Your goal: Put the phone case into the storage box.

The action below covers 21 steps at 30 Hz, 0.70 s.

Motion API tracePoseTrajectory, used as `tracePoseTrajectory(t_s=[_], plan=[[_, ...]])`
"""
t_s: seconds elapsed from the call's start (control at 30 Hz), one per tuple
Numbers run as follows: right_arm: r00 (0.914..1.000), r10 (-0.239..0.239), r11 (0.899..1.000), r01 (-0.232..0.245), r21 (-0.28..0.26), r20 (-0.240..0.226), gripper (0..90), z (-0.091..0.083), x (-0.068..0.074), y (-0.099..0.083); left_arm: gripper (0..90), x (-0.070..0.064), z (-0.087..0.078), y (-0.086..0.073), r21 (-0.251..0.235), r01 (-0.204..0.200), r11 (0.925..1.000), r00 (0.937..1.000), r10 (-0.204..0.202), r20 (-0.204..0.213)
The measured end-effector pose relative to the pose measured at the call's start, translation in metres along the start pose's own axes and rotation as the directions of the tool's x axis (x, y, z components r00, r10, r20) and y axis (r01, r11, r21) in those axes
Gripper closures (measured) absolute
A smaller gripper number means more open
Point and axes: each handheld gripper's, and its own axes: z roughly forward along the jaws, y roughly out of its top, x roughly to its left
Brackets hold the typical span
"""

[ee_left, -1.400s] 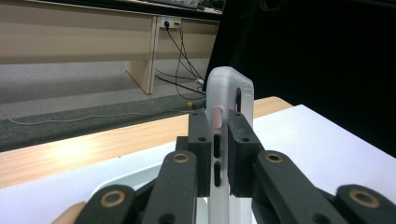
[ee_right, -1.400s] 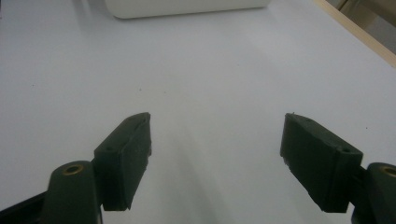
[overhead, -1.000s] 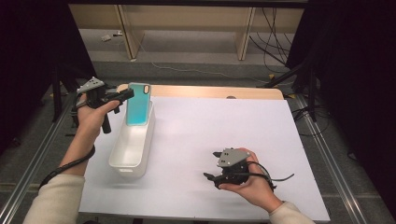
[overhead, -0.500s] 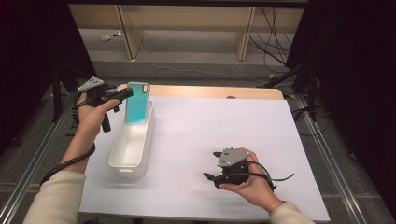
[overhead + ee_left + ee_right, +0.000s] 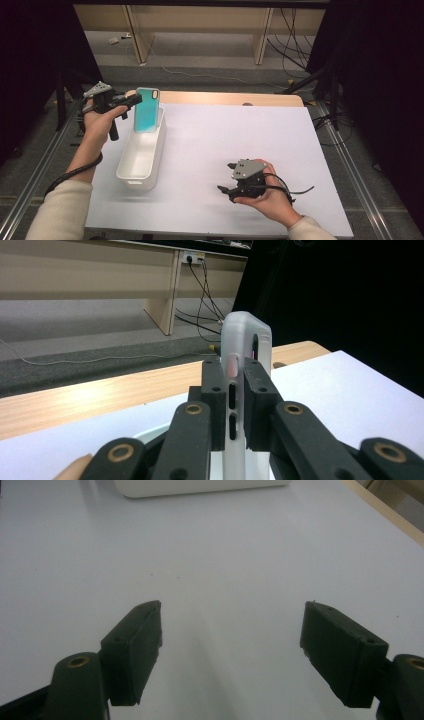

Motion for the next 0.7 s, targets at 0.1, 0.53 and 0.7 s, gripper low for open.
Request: tracePoseTrajectory(t_s=[0.1, 0.53, 0.7], plan=[[1.0000, -0.004, 1.000, 0.004, -0.004, -0.001, 26.0, 0.000, 0.000, 0.000, 81.8, 0.001, 0.001, 0.000, -0.001, 0.001, 1.0000, 1.0000, -0.001, -0.001], [1.0000, -0.004, 1.000, 0.004, -0.003, -0.003, 25.9, 0.001, 0.000, 0.000, 81.8, 0.003, 0.009, 0.001, 0.008, -0.007, 0.9999, 1.0000, 0.007, 0.001], [1.0000, 0.001, 1.000, -0.001, -0.002, -0.001, 25.9, 0.000, 0.000, 0.000, 81.8, 0.005, 0.011, 0.000, 0.013, -0.005, 0.9999, 1.0000, 0.005, -0.001]])
